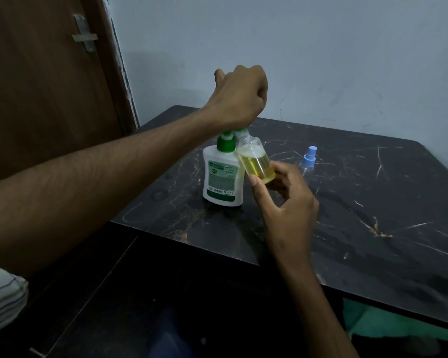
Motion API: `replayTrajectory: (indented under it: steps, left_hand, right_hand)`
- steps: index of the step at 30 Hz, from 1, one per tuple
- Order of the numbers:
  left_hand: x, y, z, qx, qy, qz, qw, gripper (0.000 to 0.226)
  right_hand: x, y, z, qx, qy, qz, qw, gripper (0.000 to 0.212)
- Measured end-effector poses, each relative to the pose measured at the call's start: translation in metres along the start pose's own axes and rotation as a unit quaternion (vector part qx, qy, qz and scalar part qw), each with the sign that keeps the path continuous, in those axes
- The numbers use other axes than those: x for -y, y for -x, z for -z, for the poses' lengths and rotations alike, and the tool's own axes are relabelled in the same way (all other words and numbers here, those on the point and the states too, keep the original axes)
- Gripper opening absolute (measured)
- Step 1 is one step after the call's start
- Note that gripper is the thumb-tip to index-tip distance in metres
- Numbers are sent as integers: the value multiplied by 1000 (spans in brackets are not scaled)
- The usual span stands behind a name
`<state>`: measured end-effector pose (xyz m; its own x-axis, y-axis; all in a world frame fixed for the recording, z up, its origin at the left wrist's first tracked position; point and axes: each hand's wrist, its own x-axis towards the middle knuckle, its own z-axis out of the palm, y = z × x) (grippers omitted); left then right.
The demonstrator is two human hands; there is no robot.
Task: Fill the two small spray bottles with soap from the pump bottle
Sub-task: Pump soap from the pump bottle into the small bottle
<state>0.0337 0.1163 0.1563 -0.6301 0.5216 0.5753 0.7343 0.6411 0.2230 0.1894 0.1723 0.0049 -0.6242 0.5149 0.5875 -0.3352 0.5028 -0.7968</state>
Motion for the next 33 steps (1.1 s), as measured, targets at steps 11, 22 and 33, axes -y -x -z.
replayTrajectory:
  steps: [11,22,33]
  left_hand:
    - [-1,0,-1,2,-3,-6,1000,32]
    - [-1,-1,-1,6,0,-2,1000,34]
    - [0,-1,-2,13,1,-4,1000,32]
  right_hand:
    - [1,0,0,-5,-2,8,1000,28]
    - [-1,0,-1,-3,0,3,1000,29]
    - [-1,-1,-1,0,0,-5,1000,30]
